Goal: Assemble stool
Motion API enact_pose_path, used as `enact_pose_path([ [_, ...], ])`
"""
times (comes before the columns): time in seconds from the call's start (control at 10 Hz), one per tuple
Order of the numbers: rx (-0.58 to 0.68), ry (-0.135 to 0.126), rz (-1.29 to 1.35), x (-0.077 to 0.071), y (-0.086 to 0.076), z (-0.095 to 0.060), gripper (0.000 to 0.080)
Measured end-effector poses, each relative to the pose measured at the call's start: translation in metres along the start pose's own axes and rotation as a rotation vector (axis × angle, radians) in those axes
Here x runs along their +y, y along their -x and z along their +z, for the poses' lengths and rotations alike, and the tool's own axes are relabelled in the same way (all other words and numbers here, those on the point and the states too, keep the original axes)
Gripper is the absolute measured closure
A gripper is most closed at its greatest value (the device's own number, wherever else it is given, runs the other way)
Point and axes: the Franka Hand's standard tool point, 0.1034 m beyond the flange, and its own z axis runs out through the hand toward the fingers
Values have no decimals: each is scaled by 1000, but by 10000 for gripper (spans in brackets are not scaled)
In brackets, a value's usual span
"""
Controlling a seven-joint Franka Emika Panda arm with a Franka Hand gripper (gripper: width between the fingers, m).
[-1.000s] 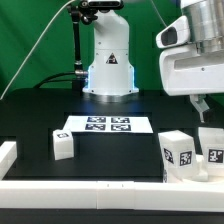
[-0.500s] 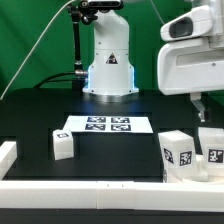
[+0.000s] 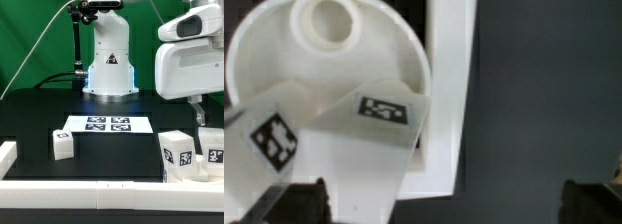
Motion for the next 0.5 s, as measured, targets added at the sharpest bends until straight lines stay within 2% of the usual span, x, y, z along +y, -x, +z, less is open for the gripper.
enact_pose_path([
  [0.2,-6,37,-256,2,-2,1,150],
  [0.5,-13,47,-436,5,-2,1,150],
])
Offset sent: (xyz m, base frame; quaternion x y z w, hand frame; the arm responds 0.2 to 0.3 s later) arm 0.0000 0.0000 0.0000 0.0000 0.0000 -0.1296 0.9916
